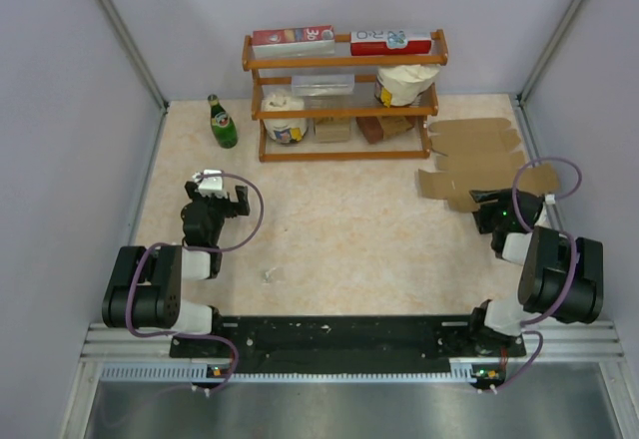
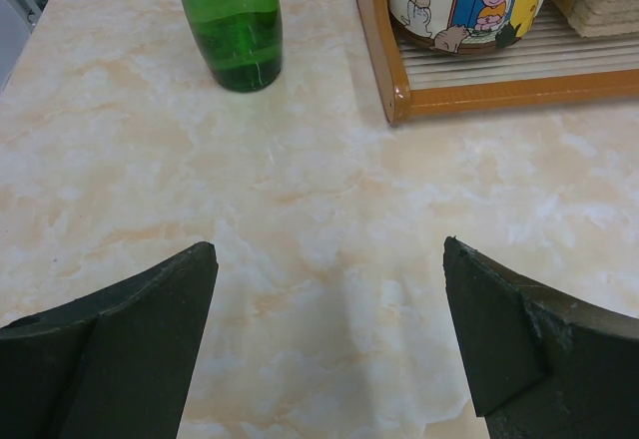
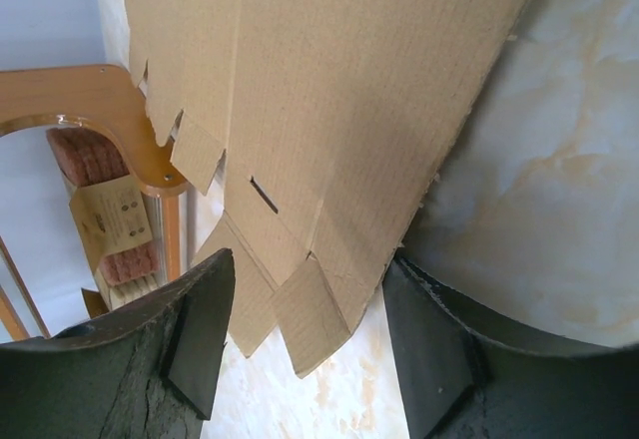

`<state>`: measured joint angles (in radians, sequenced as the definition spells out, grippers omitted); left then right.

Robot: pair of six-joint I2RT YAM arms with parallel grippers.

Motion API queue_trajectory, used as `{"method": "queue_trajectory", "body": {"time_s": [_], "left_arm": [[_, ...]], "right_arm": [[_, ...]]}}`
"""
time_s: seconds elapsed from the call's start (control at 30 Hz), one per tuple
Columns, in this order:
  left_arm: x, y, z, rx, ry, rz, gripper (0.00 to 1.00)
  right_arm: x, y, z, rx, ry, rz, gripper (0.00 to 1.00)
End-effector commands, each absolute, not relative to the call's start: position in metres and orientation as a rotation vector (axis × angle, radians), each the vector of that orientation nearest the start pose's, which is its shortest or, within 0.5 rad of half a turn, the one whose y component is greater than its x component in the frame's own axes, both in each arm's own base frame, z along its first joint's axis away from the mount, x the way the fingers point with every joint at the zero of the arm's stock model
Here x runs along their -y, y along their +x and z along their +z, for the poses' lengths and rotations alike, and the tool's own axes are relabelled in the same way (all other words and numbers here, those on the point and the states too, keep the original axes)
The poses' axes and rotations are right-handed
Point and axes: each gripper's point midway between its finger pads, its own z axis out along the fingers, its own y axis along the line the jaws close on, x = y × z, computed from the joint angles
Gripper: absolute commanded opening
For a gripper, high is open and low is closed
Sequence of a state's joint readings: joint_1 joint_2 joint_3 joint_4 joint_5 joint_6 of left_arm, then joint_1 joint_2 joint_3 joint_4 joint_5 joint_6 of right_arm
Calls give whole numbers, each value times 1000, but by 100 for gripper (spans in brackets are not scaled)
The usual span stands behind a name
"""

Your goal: Fold the paper box

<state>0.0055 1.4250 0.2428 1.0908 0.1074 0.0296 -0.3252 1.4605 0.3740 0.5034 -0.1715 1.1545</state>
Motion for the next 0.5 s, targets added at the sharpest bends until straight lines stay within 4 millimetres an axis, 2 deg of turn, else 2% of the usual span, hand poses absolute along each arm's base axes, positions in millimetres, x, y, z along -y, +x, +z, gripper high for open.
{"method": "queue_trajectory", "body": {"time_s": [0.0,0.23,0.3,0.47], "left_arm": [[14,382,124,-1601,107,-44,99],[14,382,124,-1603,106,-43,99],[15,382,124,-1602,108,-48,99],[14,382,124,-1603,106,-46,99]], "right_arm": [[48,336,12,-1755,1479,620,59],[44,347,14,-1751,1448,678,40],[43,349,13,-1758,1447,694,29],[45,353,21,-1726,1424,712,12]]}}
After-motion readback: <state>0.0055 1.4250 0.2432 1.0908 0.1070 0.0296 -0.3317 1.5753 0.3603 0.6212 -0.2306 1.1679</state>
